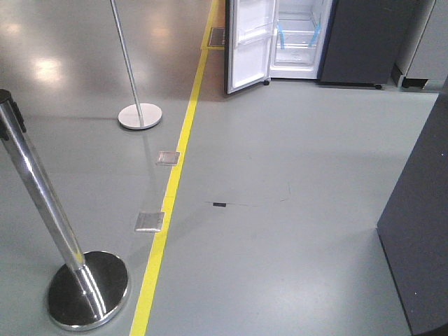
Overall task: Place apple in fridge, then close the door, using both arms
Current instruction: 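Drive the base toward the open white refrigerator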
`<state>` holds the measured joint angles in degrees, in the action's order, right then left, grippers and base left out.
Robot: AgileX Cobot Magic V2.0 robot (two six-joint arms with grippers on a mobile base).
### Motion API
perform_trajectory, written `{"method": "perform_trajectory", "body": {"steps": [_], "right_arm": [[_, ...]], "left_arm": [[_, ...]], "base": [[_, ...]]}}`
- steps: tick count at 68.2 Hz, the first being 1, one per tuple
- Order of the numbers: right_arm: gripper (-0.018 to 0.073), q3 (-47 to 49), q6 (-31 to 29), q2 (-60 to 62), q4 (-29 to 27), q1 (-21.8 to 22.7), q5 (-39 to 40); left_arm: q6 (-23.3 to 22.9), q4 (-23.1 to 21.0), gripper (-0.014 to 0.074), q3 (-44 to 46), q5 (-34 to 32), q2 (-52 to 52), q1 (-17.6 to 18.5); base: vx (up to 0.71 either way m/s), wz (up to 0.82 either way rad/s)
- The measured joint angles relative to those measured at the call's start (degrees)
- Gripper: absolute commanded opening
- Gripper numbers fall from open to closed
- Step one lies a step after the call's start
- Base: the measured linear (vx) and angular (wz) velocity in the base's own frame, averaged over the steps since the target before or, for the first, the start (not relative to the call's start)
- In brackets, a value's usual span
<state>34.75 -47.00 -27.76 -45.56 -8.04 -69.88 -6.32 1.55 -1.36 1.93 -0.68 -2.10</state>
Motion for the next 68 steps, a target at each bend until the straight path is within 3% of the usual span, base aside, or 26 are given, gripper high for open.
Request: {"method": "perform_trajectory", "body": {"steps": [68], "right_arm": [[0.0134, 0.0, 0.0, 0.0, 0.0, 0.0, 0.0]], "left_arm": [[0.0, 0.0, -0.0006, 0.0, 0.0, 0.0, 0.0]], "base": [[0.17, -0.05]]}}
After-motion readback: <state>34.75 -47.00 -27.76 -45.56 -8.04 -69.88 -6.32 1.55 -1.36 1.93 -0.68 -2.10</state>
